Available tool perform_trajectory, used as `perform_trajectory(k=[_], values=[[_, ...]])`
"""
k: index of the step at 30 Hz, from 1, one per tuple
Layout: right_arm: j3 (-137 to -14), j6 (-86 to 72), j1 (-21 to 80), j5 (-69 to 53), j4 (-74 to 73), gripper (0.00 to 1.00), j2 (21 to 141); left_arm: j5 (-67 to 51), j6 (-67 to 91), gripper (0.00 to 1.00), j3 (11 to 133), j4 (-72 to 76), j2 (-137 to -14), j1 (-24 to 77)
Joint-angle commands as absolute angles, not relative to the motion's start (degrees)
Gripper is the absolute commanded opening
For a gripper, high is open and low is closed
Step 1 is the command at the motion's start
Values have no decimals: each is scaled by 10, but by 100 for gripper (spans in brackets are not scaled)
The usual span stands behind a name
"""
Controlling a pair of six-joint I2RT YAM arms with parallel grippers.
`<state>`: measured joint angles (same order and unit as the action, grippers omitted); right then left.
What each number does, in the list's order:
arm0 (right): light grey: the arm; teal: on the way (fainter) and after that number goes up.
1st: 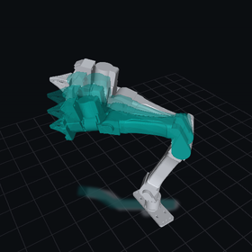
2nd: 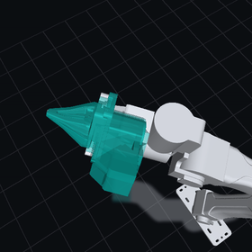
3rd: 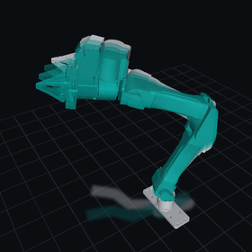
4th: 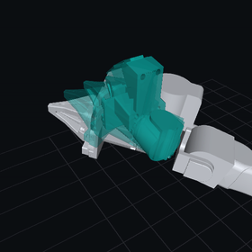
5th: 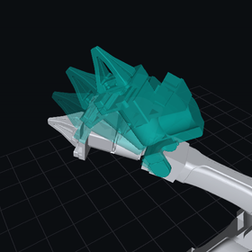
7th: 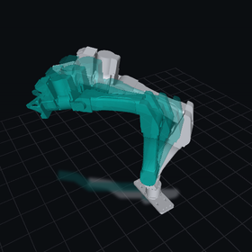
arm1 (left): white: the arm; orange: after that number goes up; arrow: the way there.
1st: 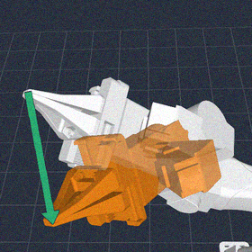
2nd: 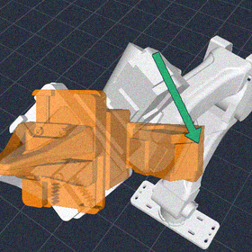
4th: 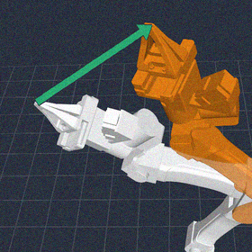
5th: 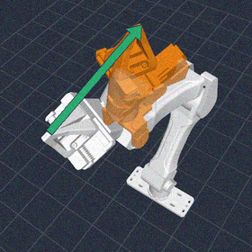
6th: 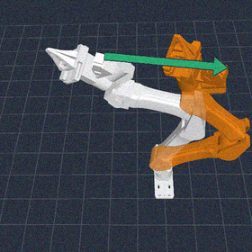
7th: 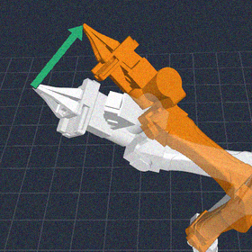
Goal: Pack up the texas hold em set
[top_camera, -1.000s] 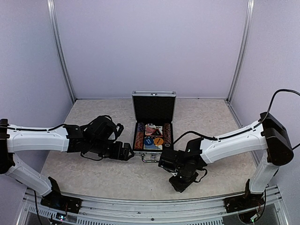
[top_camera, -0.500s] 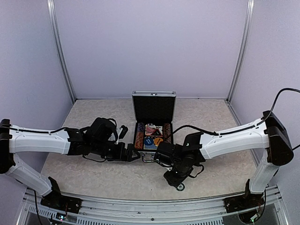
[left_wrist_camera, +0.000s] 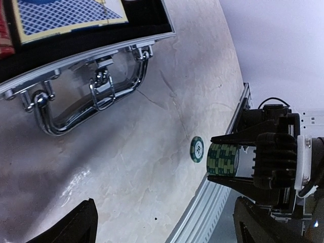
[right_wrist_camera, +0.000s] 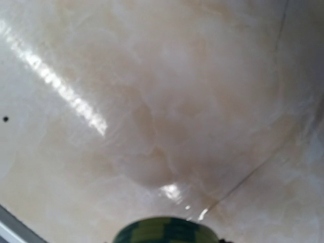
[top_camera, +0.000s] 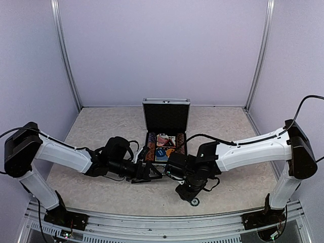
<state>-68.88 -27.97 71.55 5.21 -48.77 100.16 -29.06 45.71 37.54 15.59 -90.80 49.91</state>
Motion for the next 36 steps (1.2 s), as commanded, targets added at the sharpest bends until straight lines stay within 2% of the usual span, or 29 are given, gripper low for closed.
perform_trajectory(k=[1,14,25,36], values=[[-711,-271,725,57,-498,0,984,-371,488,91,380,287,-956,497],[-718,-259,728,41,-493,0,977,-465,542,88,426,438,-1078,531],[-721,-255,728,33,-486,0,971,-504,632,85,410,642,-1129,532],[-726,-256,730,23,-478,0,962,-526,719,83,417,786,-1194,531]])
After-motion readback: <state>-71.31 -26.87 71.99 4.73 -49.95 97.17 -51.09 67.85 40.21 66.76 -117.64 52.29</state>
